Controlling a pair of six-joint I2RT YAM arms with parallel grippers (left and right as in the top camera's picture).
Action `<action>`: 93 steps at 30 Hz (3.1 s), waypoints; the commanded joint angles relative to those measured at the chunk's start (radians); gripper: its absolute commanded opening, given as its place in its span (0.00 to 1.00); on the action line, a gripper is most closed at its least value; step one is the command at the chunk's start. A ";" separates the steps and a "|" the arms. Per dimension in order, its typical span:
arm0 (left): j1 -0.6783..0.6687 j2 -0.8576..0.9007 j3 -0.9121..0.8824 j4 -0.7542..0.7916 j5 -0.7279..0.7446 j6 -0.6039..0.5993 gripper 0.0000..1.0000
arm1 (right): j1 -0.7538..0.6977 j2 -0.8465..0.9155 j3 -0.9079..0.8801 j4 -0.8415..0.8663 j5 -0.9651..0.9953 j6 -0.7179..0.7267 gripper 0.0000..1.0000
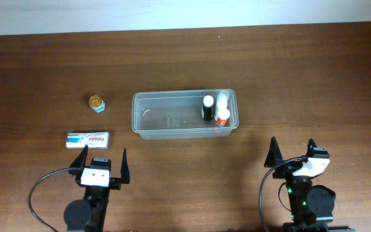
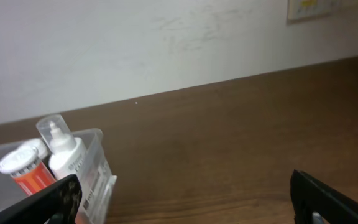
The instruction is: Pack container
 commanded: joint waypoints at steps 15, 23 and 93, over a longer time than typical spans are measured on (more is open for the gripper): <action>0.006 -0.008 -0.005 -0.004 0.000 0.013 0.99 | -0.006 -0.010 -0.005 -0.008 0.004 -0.089 0.99; 0.006 -0.008 -0.005 -0.004 0.000 0.013 0.99 | -0.006 -0.010 -0.005 -0.008 0.004 -0.089 0.98; 0.080 1.569 1.752 -1.366 0.025 -0.435 0.99 | -0.006 -0.010 -0.005 -0.008 0.005 -0.089 0.98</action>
